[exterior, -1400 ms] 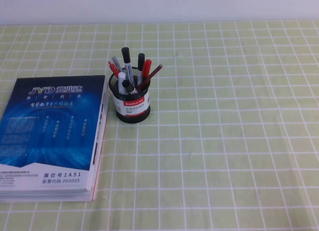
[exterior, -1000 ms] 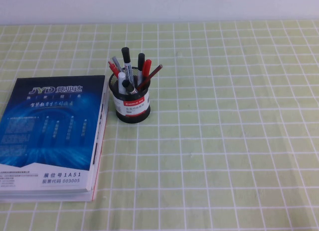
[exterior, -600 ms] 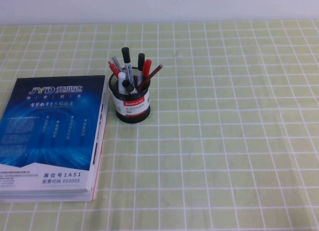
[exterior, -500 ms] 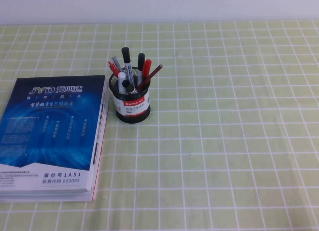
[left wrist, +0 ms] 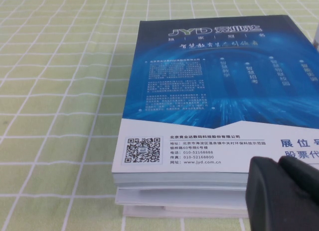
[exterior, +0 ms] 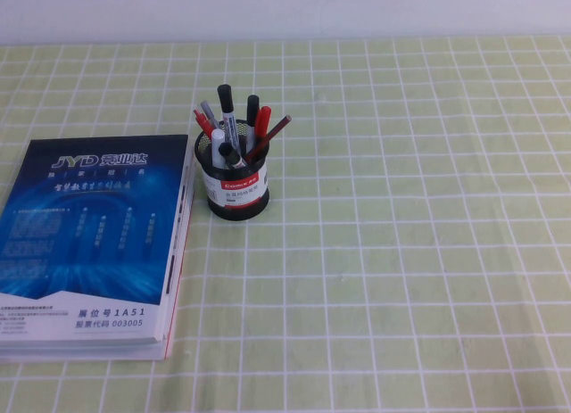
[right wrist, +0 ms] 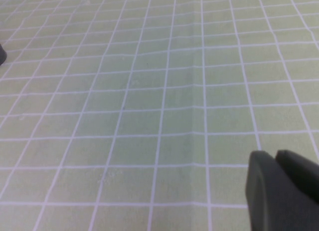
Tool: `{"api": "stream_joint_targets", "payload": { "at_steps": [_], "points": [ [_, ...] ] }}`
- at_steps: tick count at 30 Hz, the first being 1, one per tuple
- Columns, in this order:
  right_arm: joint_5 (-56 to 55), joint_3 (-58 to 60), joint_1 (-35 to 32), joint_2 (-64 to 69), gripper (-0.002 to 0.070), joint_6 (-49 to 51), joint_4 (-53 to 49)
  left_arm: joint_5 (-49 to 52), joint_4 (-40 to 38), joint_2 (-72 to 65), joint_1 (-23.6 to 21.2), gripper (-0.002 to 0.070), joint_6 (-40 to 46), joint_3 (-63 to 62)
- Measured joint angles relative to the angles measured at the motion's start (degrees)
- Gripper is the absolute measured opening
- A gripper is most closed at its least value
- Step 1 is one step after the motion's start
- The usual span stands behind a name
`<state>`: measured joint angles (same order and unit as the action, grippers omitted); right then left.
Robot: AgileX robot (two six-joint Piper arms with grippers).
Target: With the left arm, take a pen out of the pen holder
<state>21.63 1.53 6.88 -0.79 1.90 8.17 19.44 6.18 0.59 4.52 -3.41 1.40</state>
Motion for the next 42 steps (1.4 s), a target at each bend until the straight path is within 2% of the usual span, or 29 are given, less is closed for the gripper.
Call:
{"api": "stream_joint_targets", "payload": {
  "at_steps": [42],
  "points": [
    [0.0,0.0,0.0,0.0,-0.0015,0.0,0.0,-1.3,0.0,0.0,0.0,-0.0001,0.0,0.0]
  ]
}}
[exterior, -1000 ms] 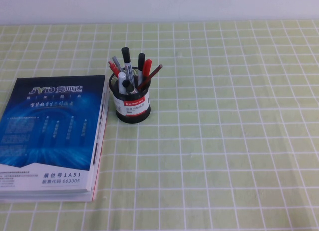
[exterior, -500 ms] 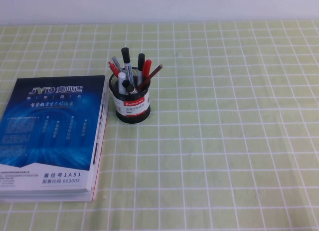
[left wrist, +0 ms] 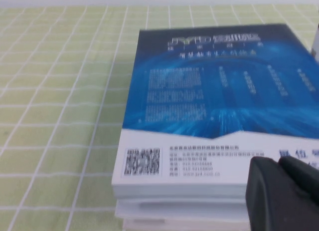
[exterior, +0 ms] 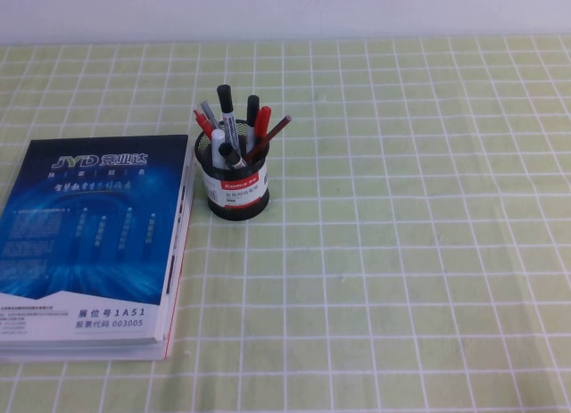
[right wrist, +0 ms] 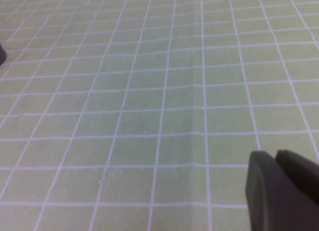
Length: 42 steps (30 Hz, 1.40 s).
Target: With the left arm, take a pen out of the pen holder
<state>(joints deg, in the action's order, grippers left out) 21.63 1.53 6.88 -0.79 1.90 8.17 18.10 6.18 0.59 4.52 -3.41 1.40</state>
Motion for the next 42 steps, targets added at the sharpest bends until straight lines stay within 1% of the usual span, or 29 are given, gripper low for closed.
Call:
{"api": "stream_joint_targets", "payload": {
  "at_steps": [3,6,9,14,19,22,26,29,32,34,39,42],
  "points": [
    [0.0,0.0,0.0,0.0,-0.0015,0.0,0.0,-3.3,0.2,0.0,0.0,-0.0001,0.0,0.0],
    [0.0,0.0,0.0,0.0,-0.0015,0.0,0.0,-8.6,0.4,0.0,0.0,-0.0001,0.0,0.0],
    [0.0,0.0,0.0,0.0,-0.0015,0.0,0.0,-15.8,0.4,0.0,0.0,-0.0001,0.0,0.0],
    [0.0,0.0,0.0,0.0,-0.0015,0.0,0.0,-32.0,0.5,0.0,0.0,-0.0001,0.0,0.1],
    [0.0,0.0,0.0,0.0,-0.0015,0.0,0.0,-47.1,0.6,0.0,0.0,-0.0001,-2.9,0.1],
    [0.0,0.0,0.0,0.0,-0.0015,0.0,0.0,-53.6,0.3,0.0,0.0,-0.0001,-4.0,0.1],
    [0.0,0.0,0.0,0.0,-0.0015,0.0,0.0,-59.7,-0.1,0.2,0.0,-0.0001,-4.8,0.1],
    [0.0,0.0,0.0,0.0,-0.0015,0.0,0.0,-62.1,-2.1,0.3,0.0,-0.0001,-4.8,0.1],
    [0.0,0.0,0.0,0.0,-0.0015,0.0,0.0,-62.0,-4.6,0.3,0.0,-0.0001,-4.8,-0.4],
    [0.0,0.0,0.0,0.0,-0.0015,0.0,0.0,-59.4,-6.2,0.3,0.0,-0.0001,-4.8,-2.3],
    [0.0,0.0,0.0,0.0,-0.0015,0.0,0.0,-47.6,-8.1,0.1,0.0,-0.0001,-4.1,-9.0],
    [0.0,0.0,0.0,0.0,-0.0015,0.0,0.0,-46.0,-8.1,-2.3,0.0,-0.0001,-3.8,-11.1]
  ]
}}
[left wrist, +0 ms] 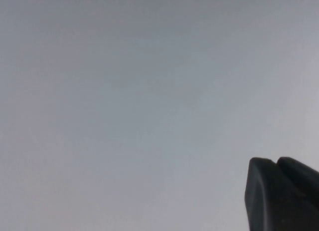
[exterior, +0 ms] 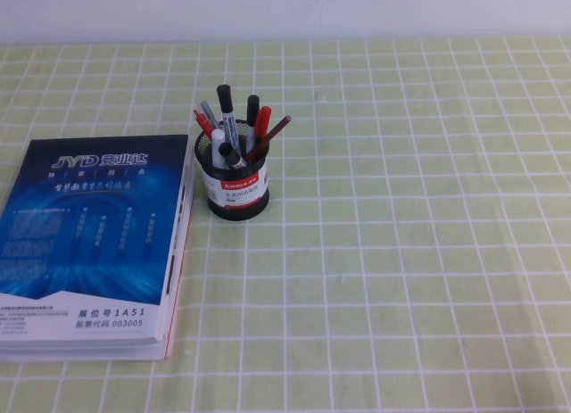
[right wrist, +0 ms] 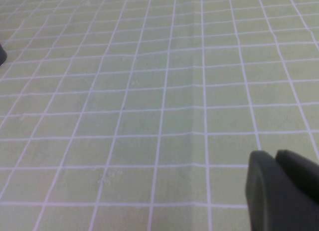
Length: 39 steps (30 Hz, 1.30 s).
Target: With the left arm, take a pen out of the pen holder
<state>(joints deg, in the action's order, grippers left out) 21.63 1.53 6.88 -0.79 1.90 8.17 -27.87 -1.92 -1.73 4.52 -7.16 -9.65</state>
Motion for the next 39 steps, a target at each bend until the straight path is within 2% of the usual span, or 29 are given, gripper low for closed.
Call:
{"api": "stream_joint_targets", "payload": {
  "at_steps": [6,10,13,18,26,30,32,36,39],
  "points": [
    [0.0,0.0,0.0,0.0,-0.0015,0.0,0.0,-0.7,0.2,-10.0,0.0,-0.0001,-1.2,-0.5],
    [0.0,0.0,0.0,0.0,-0.0015,0.0,0.0,-1.7,3.9,-17.4,0.0,-0.0001,-2.9,-0.5],
    [0.0,0.0,0.0,0.0,-0.0015,0.0,0.0,-5.5,6.7,-22.0,0.0,-0.0001,-1.8,-0.5],
    [0.0,0.0,0.0,0.0,-0.0015,0.0,0.0,-12.4,4.9,-27.0,0.0,-0.0001,-1.4,-0.5],
    [0.0,0.0,0.0,0.0,-0.0015,0.0,0.0,-9.3,4.8,-35.2,0.0,-0.0001,-2.5,-0.5],
    [0.0,0.0,0.0,0.0,-0.0015,0.0,0.0,-8.6,6.5,-42.3,0.0,-0.0001,-8.9,-0.5],
    [0.0,0.0,0.0,0.0,-0.0015,0.0,0.0,-11.7,9.7,-46.0,0.0,-0.0001,-10.5,-0.5],
    [0.0,0.0,0.0,0.0,-0.0015,0.0,0.0,-26.2,18.7,-55.0,0.0,-0.0001,-12.0,-0.9],
    [0.0,0.0,0.0,0.0,-0.0015,0.0,0.0,-32.3,21.9,-61.8,0.1,-0.0001,-14.5,-2.6]
  ]
}}
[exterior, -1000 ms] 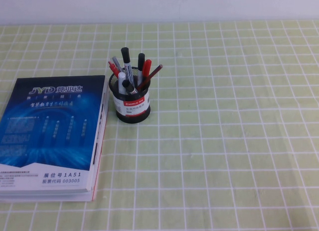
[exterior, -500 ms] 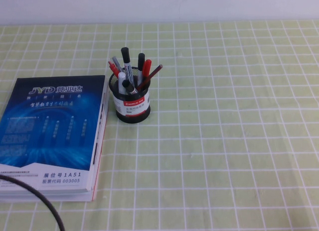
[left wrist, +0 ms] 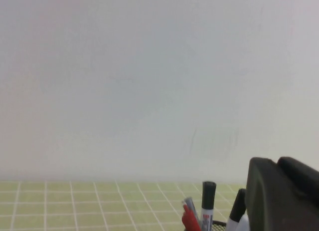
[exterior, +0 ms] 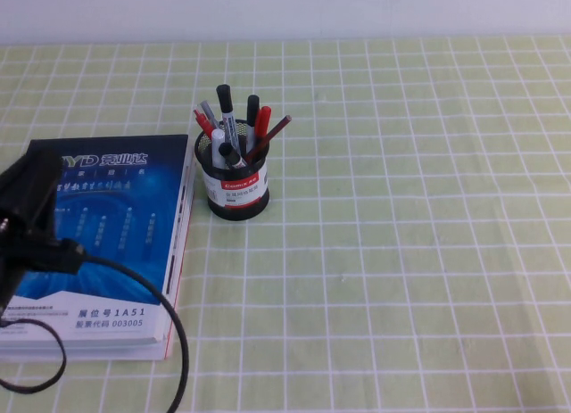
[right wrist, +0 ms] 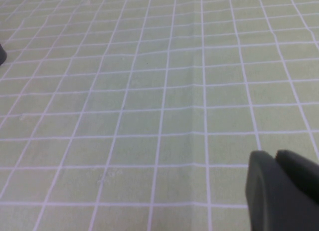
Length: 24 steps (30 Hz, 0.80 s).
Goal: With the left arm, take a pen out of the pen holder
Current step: Pick up the pen from the pen holder
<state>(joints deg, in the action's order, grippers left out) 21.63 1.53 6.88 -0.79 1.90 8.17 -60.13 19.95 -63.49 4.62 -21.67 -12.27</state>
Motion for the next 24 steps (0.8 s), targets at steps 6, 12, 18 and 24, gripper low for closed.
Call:
{"api": "stream_joint_targets", "payload": {
  "at_steps": [6,12,18,24],
  "points": [
    [0.0,0.0,0.0,0.0,-0.0015,0.0,0.0,-3.7,5.0,-11.2,0.0,-0.0001,0.4,-3.8],
    [0.0,0.0,0.0,0.0,-0.0015,0.0,0.0,-4.1,7.3,-16.6,0.0,-0.0001,0.5,-7.7],
    [0.0,0.0,0.0,0.0,-0.0015,0.0,0.0,-4.1,7.4,-17.6,0.9,-0.0001,0.5,-9.8],
    [0.0,0.0,0.0,0.0,-0.0015,0.0,0.0,-2.9,6.9,-17.8,4.6,-0.0001,2.0,-10.0]
  ]
}}
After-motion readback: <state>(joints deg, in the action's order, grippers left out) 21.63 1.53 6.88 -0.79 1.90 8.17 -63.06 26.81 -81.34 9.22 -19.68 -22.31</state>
